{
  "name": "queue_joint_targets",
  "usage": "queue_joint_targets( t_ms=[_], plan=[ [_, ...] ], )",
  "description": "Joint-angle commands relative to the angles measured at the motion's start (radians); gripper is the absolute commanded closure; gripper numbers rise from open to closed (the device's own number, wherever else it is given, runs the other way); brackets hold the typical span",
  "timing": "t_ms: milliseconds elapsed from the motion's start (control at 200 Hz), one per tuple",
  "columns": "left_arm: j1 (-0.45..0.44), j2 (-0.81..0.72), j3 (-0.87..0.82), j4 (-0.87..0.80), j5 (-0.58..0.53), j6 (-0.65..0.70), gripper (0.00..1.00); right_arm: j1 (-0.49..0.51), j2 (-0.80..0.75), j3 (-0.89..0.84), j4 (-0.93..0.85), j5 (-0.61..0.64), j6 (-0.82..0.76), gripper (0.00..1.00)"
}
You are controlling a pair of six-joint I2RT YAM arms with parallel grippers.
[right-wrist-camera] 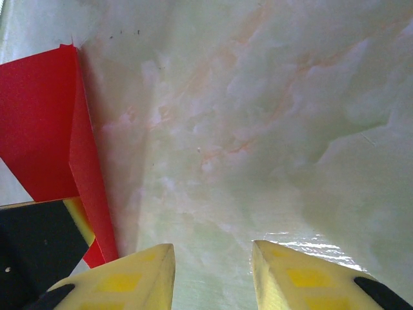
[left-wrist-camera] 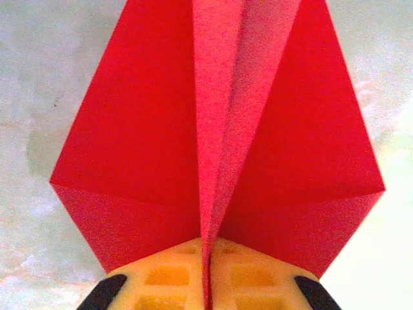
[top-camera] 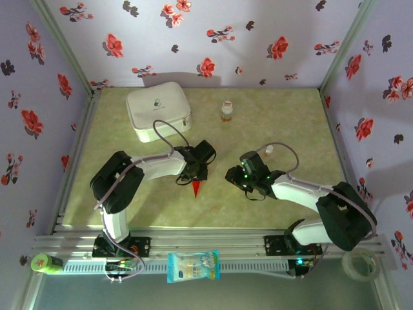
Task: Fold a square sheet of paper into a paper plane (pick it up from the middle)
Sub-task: Move a paper plane to the center of the table.
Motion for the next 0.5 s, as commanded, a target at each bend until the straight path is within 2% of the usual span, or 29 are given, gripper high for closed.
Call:
queue_joint_targets(
  t_ms=[0, 495],
  plan=[
    [0.006, 0.027, 0.018, -0.041, -0.028, -0.013, 0.91, -0.006, 0.014, -0.009, 0.032, -0.011, 0.011, 0.64],
    [0.003, 0.063, 0.012, -0.046, -0.046, -0.031, 0.83, -0.005, 0.023, -0.010, 0.043, -0.017, 0.013, 0.63]
  ],
)
